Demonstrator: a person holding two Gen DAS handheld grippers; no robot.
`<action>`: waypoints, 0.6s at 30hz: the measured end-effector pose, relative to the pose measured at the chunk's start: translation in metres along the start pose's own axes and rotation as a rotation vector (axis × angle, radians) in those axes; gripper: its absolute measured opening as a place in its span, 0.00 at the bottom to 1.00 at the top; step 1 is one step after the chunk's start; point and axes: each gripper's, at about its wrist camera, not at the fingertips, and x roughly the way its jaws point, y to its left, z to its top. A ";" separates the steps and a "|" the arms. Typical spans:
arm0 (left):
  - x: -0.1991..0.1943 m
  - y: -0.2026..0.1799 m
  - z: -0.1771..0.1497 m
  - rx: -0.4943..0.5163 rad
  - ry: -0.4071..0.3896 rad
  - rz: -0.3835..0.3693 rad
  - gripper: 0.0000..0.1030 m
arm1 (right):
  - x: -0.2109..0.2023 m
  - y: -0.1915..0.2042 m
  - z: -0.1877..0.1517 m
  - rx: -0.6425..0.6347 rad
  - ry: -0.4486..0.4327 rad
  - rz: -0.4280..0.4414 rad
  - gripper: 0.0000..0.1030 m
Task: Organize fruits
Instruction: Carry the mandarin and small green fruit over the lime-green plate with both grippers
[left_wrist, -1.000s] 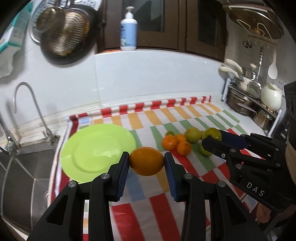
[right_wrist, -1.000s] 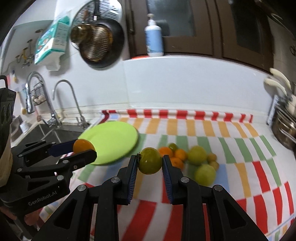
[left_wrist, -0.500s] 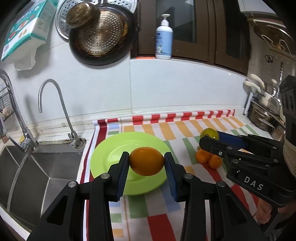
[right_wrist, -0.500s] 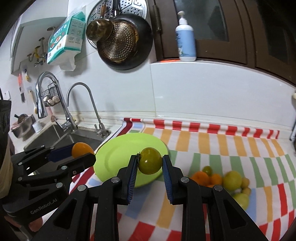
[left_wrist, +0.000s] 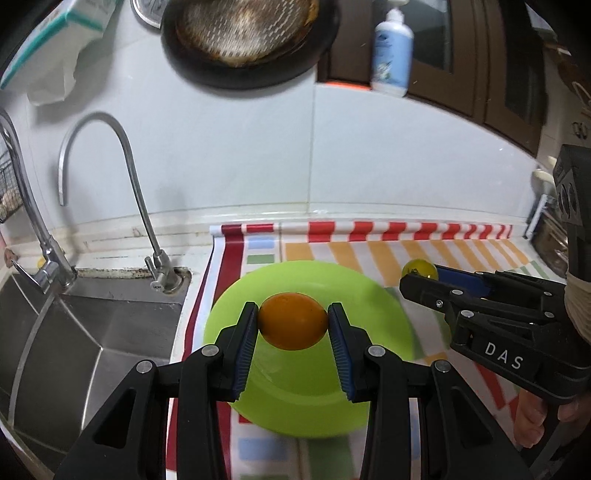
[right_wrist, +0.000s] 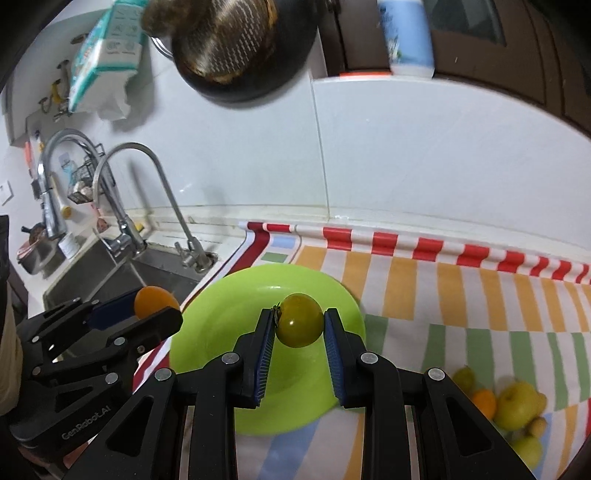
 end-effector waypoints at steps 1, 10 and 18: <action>0.006 0.003 0.001 0.000 0.008 0.004 0.37 | 0.009 0.000 0.001 0.006 0.016 0.002 0.28; 0.057 0.023 0.007 -0.014 0.072 -0.009 0.37 | 0.068 -0.003 0.003 0.030 0.095 0.002 0.28; 0.078 0.025 0.009 -0.017 0.089 -0.008 0.40 | 0.090 -0.007 0.005 0.035 0.129 -0.001 0.28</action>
